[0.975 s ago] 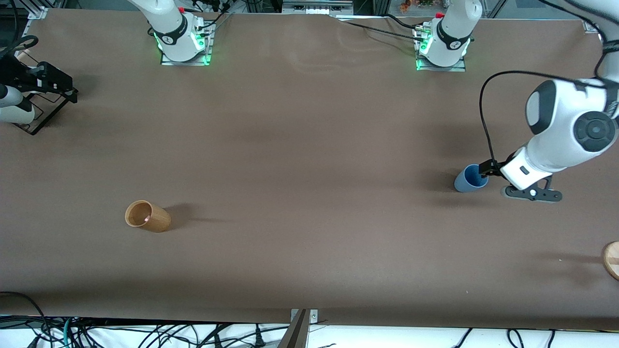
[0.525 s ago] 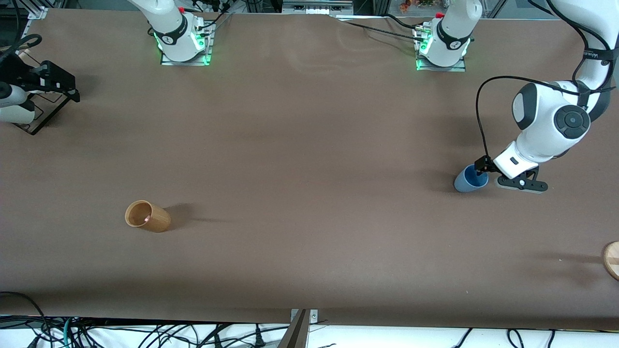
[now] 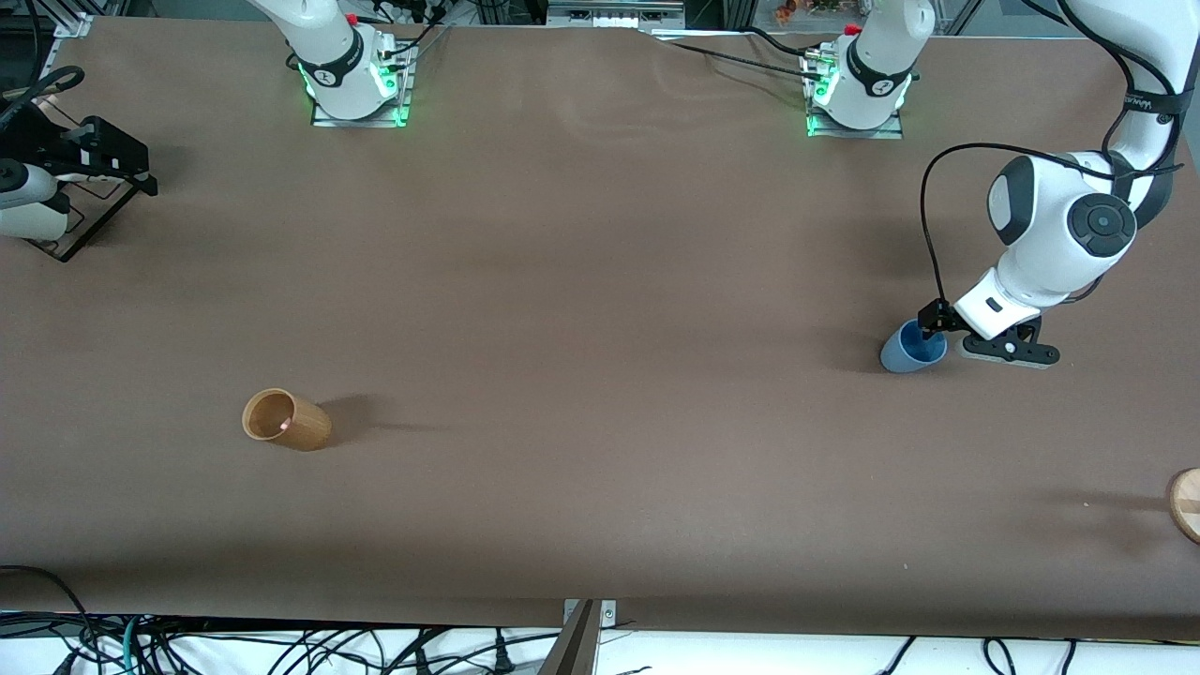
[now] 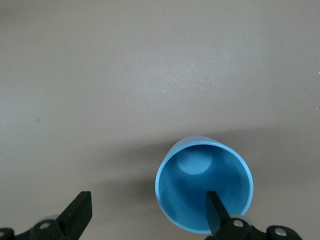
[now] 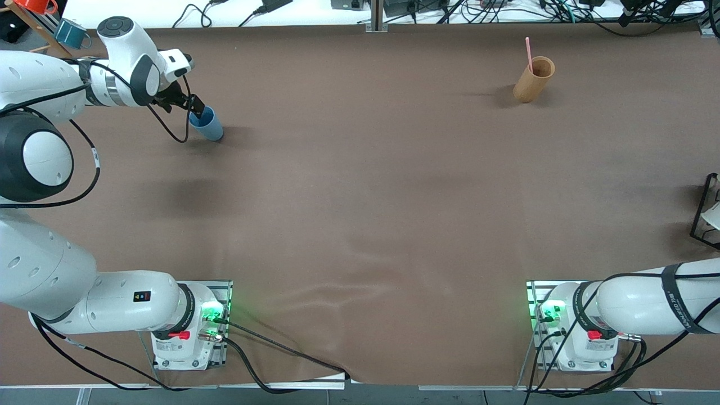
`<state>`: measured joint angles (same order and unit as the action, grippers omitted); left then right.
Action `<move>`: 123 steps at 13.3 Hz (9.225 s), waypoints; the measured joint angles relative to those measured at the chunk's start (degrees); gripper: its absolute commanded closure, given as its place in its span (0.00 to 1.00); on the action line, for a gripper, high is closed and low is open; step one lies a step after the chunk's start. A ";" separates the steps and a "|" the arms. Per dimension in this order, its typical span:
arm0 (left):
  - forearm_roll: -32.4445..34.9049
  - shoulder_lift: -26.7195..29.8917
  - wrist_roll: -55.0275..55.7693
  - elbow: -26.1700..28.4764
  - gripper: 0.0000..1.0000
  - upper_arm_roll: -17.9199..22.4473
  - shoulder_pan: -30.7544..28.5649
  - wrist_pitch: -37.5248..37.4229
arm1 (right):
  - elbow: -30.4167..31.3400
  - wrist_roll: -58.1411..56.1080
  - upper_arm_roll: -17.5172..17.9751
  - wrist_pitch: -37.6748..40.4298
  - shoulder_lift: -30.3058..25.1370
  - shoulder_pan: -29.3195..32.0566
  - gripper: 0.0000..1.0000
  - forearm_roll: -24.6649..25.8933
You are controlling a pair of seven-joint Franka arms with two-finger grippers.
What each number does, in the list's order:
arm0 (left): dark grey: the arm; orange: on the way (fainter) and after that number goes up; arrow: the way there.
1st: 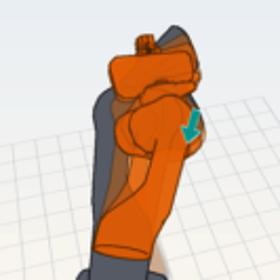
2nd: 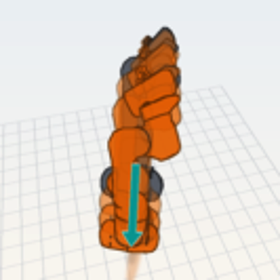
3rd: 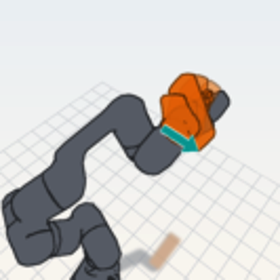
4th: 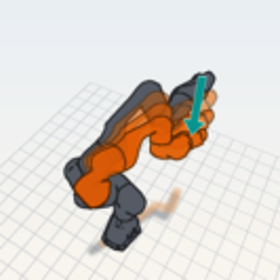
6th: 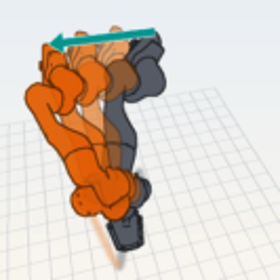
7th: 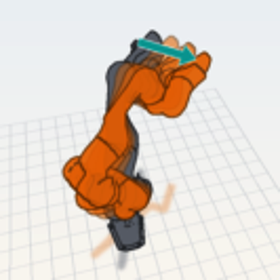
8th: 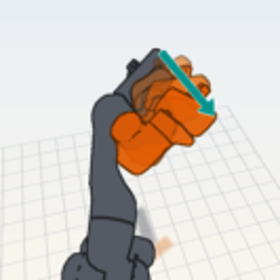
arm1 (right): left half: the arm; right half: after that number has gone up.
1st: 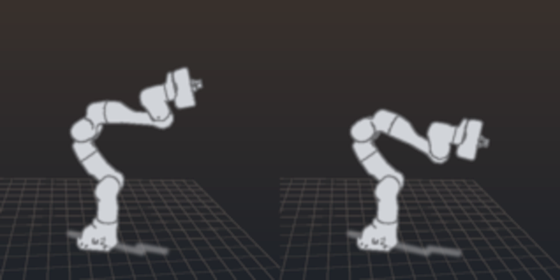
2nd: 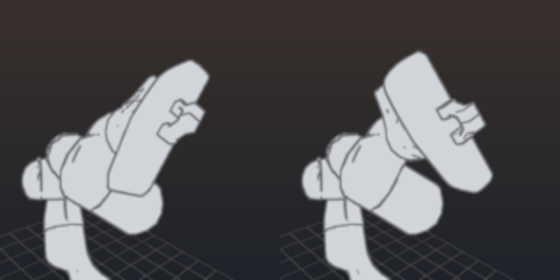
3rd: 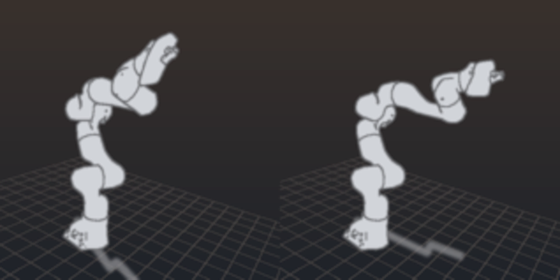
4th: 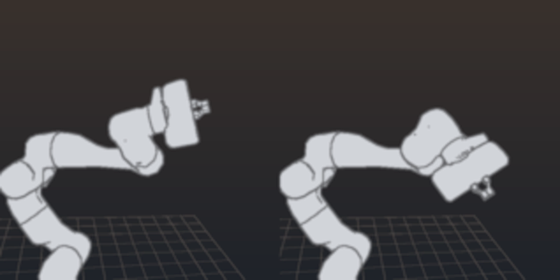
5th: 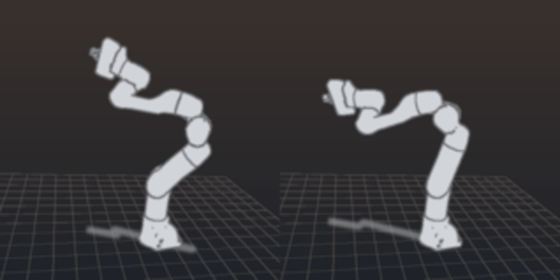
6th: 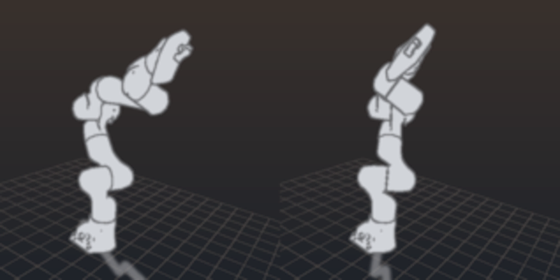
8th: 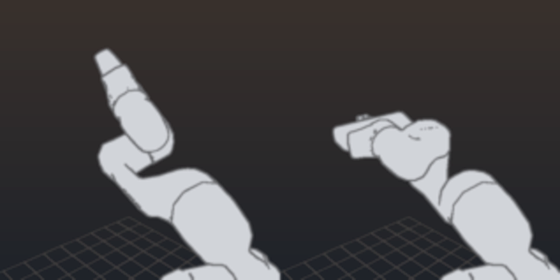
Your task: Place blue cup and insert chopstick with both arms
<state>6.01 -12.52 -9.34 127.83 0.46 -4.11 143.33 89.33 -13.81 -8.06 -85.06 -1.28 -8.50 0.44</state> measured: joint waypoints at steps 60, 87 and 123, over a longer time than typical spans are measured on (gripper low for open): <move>-14.15 -21.40 35.32 -62.01 0.00 0.12 34.92 -38.88 | -0.35 -24.20 3.92 -28.58 24.82 0.59 0.02 -4.05; -10.97 6.27 16.49 -40.37 0.00 -0.60 5.79 -60.57 | -6.04 -33.34 7.33 -27.66 17.28 0.44 1.00 -13.15; -10.97 6.28 15.75 -40.42 0.00 -0.98 6.02 -59.91 | 1.15 21.68 -2.00 -39.40 22.17 -33.48 0.00 -13.11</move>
<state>-4.96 -6.24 6.41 87.41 -0.52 1.91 83.42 90.48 7.87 -10.06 -124.46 20.89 -41.98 -12.68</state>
